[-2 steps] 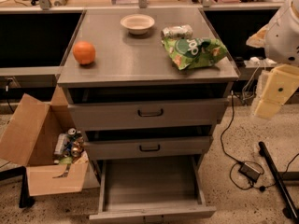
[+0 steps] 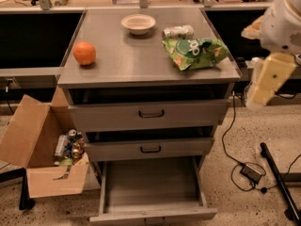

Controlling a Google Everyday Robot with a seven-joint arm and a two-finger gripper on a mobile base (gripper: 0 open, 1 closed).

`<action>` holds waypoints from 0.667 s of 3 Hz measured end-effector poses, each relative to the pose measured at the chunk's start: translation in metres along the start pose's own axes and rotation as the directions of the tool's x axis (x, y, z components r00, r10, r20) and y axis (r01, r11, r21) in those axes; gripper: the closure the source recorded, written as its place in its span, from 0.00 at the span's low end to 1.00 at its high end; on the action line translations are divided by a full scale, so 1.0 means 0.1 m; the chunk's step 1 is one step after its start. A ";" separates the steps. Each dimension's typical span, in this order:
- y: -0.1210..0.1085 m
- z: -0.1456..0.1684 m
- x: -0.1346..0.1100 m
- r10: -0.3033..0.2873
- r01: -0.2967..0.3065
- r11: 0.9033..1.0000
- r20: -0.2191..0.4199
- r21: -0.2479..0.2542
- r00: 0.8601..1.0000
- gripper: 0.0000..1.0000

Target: Place green rice chip bag into bottom drawer

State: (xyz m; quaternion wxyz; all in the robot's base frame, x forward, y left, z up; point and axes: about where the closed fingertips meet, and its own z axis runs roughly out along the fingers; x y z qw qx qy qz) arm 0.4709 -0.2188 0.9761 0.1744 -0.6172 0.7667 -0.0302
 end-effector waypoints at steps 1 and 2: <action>-0.62 0.27 -0.06 -0.036 0.035 0.999 0.064 0.015 0.997 0.00; -1.03 0.55 -0.13 -0.046 0.043 0.999 0.125 0.024 0.991 0.00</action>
Offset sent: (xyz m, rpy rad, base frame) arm 0.1770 -0.0037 -0.0378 0.1705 -0.0852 0.0950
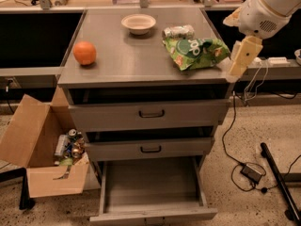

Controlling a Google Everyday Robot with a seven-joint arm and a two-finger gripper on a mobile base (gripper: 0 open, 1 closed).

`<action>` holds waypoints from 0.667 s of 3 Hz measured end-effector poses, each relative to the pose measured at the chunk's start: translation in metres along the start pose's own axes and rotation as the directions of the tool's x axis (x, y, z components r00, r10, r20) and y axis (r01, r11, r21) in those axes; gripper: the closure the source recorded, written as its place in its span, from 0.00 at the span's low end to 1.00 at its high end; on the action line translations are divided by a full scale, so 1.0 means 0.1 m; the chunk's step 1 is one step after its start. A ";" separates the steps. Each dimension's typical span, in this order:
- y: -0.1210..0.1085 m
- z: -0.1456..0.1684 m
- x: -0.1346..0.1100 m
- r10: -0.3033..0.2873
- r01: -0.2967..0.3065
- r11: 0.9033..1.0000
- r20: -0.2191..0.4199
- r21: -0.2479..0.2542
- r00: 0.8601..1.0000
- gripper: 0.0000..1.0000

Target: Place green rice chip bag into bottom drawer

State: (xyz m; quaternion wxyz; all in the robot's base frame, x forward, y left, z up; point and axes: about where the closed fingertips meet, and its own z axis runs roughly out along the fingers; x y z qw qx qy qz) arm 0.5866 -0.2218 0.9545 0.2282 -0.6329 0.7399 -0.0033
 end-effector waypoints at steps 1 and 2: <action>-0.31 0.28 -0.03 0.007 -0.007 1.000 0.053 0.008 0.999 0.00; -0.62 0.62 -0.03 0.038 -0.039 0.999 0.095 0.016 0.995 0.00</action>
Offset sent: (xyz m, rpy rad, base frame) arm 0.1095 0.0077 -0.0437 0.1416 -0.0424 -0.0279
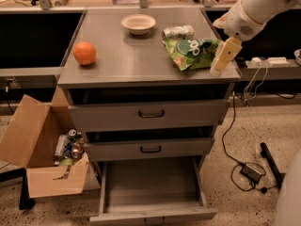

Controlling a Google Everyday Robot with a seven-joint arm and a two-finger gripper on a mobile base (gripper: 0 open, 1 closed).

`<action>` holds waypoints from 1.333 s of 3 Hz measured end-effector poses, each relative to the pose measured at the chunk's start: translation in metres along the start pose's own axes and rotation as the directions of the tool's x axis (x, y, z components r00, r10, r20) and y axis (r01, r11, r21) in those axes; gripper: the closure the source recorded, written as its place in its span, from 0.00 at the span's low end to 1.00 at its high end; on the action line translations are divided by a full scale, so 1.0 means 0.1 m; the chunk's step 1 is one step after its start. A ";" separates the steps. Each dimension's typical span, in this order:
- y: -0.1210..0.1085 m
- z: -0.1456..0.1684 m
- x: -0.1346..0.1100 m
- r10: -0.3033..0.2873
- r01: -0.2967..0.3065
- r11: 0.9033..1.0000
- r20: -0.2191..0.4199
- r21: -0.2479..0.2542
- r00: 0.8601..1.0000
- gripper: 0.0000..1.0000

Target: Place green rice chip bag into bottom drawer

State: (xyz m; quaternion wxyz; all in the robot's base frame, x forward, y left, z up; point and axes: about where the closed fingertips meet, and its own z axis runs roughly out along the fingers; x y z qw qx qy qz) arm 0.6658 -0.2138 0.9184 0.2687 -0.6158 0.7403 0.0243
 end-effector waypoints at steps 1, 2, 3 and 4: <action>-0.15 0.19 0.04 0.024 -0.024 1.000 0.011 0.001 1.000 0.00; -0.25 0.40 0.15 0.064 -0.063 0.998 0.034 -0.015 0.997 0.20; -0.31 0.61 0.25 0.088 -0.087 0.995 0.050 -0.040 0.995 0.49; -0.30 0.66 0.24 0.084 -0.081 0.996 0.064 -0.048 0.994 0.72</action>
Offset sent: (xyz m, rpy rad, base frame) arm 0.0578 -0.0165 -0.0469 0.0993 0.0489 -0.0654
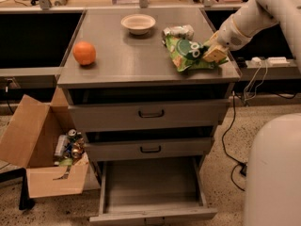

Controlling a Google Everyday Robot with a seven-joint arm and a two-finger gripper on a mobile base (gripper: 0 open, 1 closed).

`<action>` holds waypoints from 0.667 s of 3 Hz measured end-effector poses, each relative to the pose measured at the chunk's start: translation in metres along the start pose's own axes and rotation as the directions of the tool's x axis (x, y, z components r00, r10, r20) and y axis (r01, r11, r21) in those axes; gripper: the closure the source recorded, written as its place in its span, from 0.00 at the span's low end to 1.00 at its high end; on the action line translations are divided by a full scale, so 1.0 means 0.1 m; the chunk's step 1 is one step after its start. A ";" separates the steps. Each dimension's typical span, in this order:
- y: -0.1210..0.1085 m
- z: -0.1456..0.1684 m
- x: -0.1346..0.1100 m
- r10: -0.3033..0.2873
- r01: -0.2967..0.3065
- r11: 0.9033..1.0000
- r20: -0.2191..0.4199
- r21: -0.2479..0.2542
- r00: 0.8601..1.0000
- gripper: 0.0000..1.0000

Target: Place green rice chip bag into bottom drawer

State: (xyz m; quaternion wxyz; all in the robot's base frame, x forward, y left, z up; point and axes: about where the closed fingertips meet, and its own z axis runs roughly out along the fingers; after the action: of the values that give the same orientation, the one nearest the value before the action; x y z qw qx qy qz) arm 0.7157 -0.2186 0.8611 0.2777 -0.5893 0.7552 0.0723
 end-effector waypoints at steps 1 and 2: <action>0.24 -0.15 -0.27 -0.083 0.084 0.996 0.036 -0.023 0.996 0.96; 0.91 -0.52 -0.75 -0.221 0.233 0.970 0.158 -0.062 0.962 1.00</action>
Offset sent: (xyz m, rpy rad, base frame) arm -0.1614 0.1013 0.1004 0.1312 -0.1308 0.4174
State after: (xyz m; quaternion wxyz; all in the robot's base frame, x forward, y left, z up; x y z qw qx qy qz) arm 0.6251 -0.1511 0.9228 0.3165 -0.6756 0.6560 0.1144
